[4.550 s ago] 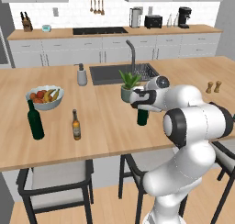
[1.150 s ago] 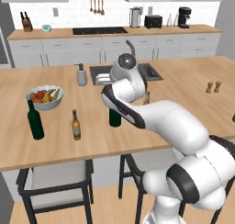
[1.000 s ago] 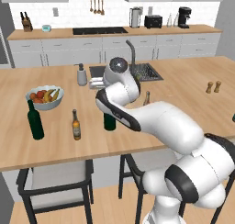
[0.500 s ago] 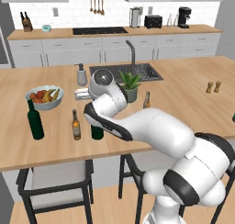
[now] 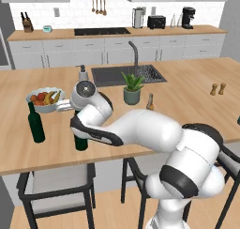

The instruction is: Move the plastic bottles in the middle to the plastics group, and the glass bottles in the middle to the glass group.

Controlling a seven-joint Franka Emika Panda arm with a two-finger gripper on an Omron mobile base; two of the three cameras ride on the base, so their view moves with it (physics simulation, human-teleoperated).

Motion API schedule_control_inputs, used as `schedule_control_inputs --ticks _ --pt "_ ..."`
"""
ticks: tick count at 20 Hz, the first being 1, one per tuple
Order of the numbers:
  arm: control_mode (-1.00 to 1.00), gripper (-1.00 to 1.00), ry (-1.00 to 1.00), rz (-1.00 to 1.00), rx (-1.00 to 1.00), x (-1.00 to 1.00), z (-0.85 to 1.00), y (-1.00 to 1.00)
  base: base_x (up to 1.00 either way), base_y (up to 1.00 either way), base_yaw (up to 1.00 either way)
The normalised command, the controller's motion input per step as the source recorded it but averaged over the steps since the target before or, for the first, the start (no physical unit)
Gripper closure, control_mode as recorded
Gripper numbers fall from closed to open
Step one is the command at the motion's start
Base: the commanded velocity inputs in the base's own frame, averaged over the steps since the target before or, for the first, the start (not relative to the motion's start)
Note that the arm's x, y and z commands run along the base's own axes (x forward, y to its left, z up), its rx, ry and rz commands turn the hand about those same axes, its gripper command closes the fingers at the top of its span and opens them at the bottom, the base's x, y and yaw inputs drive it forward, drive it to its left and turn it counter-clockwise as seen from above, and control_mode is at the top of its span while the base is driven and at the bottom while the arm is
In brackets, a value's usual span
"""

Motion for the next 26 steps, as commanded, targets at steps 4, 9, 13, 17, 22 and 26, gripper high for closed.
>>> schedule_control_inputs --ticks 4,9,13,17,22,26 --pt "-1.00 1.00 0.04 0.07 0.00 0.00 -0.19 0.76 0.00 0.00 0.00" --pt "-1.00 1.00 0.03 0.05 0.00 0.00 -0.09 0.65 0.00 0.00 0.00" --pt "-1.00 1.00 0.00 0.01 0.00 0.00 0.00 0.46 0.00 0.00 0.00" --pt "-1.00 1.00 -0.01 0.00 0.00 0.00 -0.03 0.08 0.00 0.00 0.00" --pt "-1.00 1.00 -0.02 0.00 0.00 0.00 -0.13 0.05 0.00 0.00 0.00" --pt "-1.00 1.00 -0.04 0.00 0.00 0.02 -0.25 0.06 0.00 0.00 0.00"
